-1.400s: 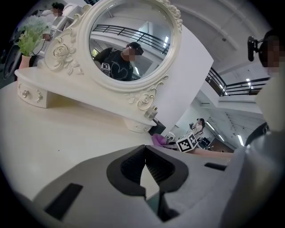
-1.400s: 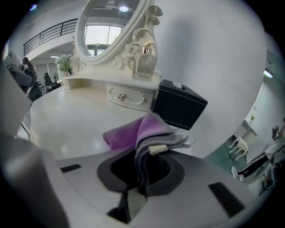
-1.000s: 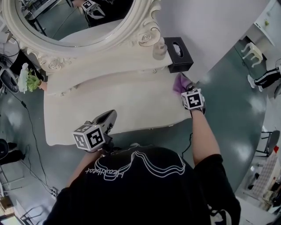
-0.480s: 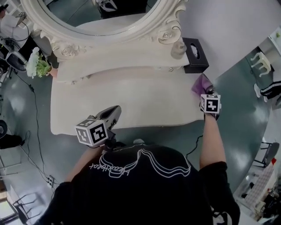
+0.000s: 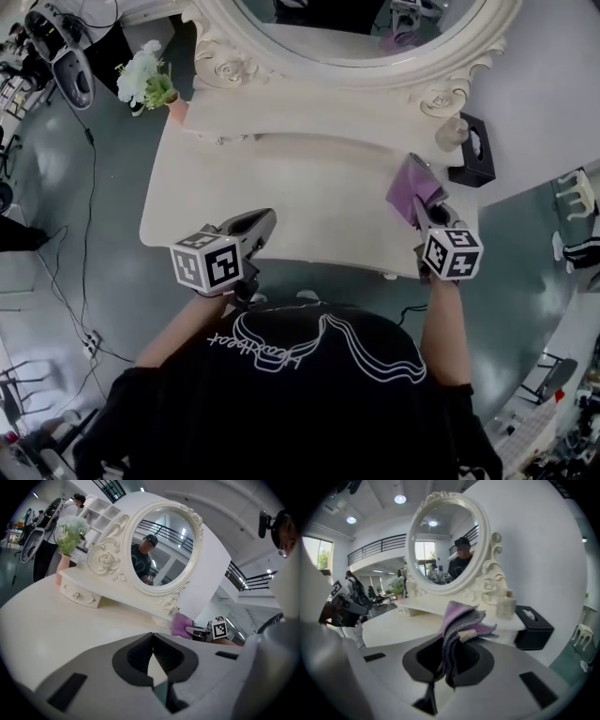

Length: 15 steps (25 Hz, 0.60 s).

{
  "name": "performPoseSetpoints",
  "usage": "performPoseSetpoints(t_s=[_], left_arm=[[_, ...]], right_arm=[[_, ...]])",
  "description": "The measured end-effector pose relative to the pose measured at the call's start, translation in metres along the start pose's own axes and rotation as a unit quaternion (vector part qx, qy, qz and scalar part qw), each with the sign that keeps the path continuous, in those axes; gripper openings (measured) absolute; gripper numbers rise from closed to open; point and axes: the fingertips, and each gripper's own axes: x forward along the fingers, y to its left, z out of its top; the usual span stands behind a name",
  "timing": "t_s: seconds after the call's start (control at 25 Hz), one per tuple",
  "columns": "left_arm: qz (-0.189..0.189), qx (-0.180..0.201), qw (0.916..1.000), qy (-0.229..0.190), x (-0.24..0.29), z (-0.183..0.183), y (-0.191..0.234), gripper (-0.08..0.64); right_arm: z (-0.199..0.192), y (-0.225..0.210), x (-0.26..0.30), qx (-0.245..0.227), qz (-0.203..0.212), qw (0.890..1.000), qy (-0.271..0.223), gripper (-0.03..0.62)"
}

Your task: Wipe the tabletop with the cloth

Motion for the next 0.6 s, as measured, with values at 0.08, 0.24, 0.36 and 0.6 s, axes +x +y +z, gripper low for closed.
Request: performPoseSetpoints(t_s=[0.08, 0.24, 0.36, 0.6], left_arm=[[0.008, -0.007, 0.9998, -0.016, -0.023, 0.01, 0.013, 0.003], [0.036, -0.024, 0.9984, -0.036, -0.072, 0.014, 0.049, 0.003], [0.065, -0.046, 0.9958, -0.047, -0.113, 0.007, 0.084, 0.003], [0.107, -0.071, 0.9901, -0.057, -0.182, -0.012, 0.146, 0.004]], right_arm=[[0.017, 0.056, 0.015, -0.015, 0.051, 0.999, -0.007, 0.049], [0.032, 0.167, 0.046, -0.036, 0.137, 0.99, -0.009, 0.049], [0.031, 0.25, 0.066, -0.041, 0.201, 0.979, 0.0, 0.049], [0.023, 0.386, 0.097, -0.05, 0.285, 0.957, 0.017, 0.049]])
